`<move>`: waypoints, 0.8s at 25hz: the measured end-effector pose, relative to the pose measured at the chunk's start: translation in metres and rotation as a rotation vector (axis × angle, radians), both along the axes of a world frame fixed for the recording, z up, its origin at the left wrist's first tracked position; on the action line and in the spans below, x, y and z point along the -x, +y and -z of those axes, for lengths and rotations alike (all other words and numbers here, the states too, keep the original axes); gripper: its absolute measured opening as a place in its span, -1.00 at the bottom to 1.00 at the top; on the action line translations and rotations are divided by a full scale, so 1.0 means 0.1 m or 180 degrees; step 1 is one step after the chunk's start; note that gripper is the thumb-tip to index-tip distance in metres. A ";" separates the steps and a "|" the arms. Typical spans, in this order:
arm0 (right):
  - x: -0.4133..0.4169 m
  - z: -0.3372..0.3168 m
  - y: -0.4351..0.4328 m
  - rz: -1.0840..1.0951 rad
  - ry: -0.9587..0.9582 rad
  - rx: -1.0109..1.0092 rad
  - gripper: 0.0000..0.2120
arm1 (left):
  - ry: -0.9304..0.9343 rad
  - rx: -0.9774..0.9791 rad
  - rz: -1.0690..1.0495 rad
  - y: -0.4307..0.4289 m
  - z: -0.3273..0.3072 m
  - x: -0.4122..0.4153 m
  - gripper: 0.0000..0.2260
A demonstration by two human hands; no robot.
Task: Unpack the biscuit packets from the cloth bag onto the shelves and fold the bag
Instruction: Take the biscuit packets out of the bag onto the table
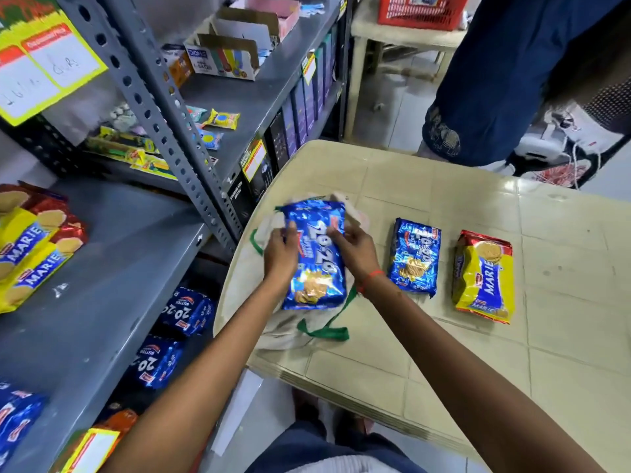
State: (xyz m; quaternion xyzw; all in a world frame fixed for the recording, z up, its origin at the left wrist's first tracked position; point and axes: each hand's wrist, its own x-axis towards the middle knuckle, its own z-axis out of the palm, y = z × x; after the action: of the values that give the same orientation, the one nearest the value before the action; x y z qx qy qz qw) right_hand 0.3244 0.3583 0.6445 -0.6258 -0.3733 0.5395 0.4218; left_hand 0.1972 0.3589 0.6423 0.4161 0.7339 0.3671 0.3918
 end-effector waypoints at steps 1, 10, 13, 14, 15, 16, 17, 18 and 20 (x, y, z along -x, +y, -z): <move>-0.14 0.09 -0.09 0.0163 -0.0193 0.0119 -0.75 | -0.0027 0.0182 0.0340 -0.04 0.04 -0.14 -0.62; -1.21 0.86 -1.22 0.1105 -0.1125 0.1262 -0.79 | 0.0531 0.1328 0.1736 -0.91 0.78 -1.35 -0.70; -1.30 0.93 -1.27 0.1121 -0.1271 0.1471 -0.76 | 0.0749 0.1439 0.1861 -0.91 0.87 -1.47 -0.71; -1.31 0.92 -1.26 0.1069 -0.1366 0.1554 -0.74 | 0.0825 0.1466 0.1896 -0.90 0.88 -1.49 -0.71; -1.30 0.91 -1.24 0.0985 -0.1542 0.1631 -0.72 | 0.0884 0.1488 0.1924 -0.88 0.87 -1.49 -0.71; -1.28 0.88 -1.21 0.0889 -0.1796 0.1658 -0.69 | 0.0935 0.1466 0.1931 -0.85 0.86 -1.48 -0.71; -1.23 0.83 -1.16 0.0811 -0.2056 0.1595 -0.66 | 0.0978 0.1373 0.1908 -0.83 0.83 -1.46 -0.71; -1.17 0.76 -1.10 0.0753 -0.2235 0.1431 -0.62 | 0.0972 0.1173 0.1855 -0.78 0.78 -1.44 -0.73; -1.03 0.62 -0.87 0.0598 -0.2356 0.0985 -0.59 | 0.0694 0.0584 0.1619 -0.66 0.63 -1.36 -0.77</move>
State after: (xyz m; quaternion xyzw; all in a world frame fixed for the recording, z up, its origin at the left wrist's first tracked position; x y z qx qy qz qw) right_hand 0.4274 0.2710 0.5828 -0.8650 -0.3555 0.2870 0.2073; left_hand 0.3335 0.2927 0.5794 0.5866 0.6739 0.1422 0.4260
